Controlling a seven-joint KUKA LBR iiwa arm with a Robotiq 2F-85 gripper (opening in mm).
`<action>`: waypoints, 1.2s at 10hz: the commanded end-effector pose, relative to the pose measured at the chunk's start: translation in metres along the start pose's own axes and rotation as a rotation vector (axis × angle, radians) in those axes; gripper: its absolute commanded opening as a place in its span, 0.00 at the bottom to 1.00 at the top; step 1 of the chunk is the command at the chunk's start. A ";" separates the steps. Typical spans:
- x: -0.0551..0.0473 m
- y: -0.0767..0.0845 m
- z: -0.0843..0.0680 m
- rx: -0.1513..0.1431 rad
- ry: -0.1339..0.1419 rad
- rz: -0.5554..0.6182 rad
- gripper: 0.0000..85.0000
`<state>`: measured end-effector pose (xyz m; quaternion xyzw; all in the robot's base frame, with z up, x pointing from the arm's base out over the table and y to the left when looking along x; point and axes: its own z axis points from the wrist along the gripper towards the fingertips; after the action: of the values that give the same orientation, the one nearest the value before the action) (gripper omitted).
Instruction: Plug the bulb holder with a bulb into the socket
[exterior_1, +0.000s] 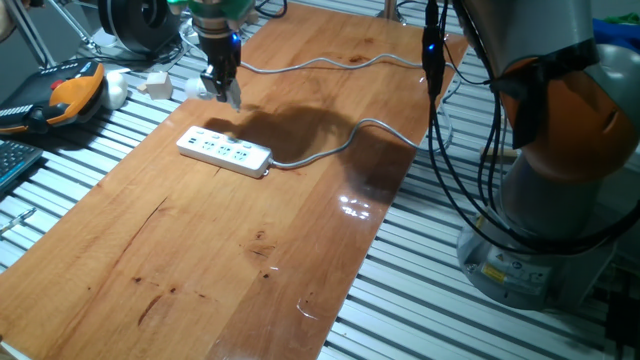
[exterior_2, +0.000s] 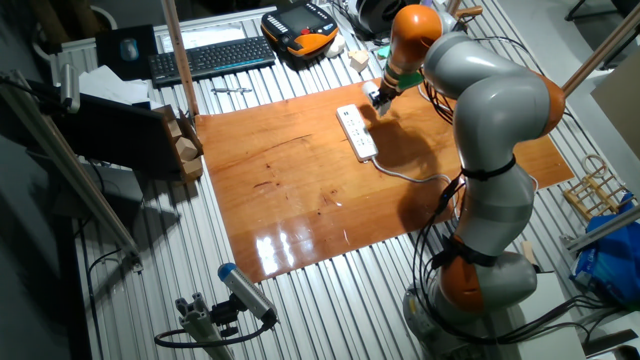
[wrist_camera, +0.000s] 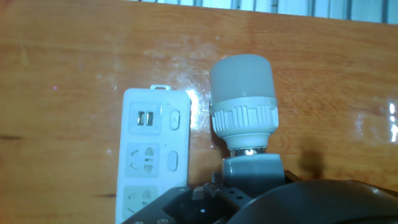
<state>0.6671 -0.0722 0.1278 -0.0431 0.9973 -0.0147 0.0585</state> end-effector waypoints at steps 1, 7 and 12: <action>0.000 0.000 0.000 0.003 0.001 0.056 0.00; 0.000 0.000 0.000 -0.001 0.024 0.310 0.00; 0.000 0.000 0.001 -0.022 0.032 0.426 0.00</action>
<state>0.6676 -0.0724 0.1271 0.1592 0.9863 0.0085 0.0435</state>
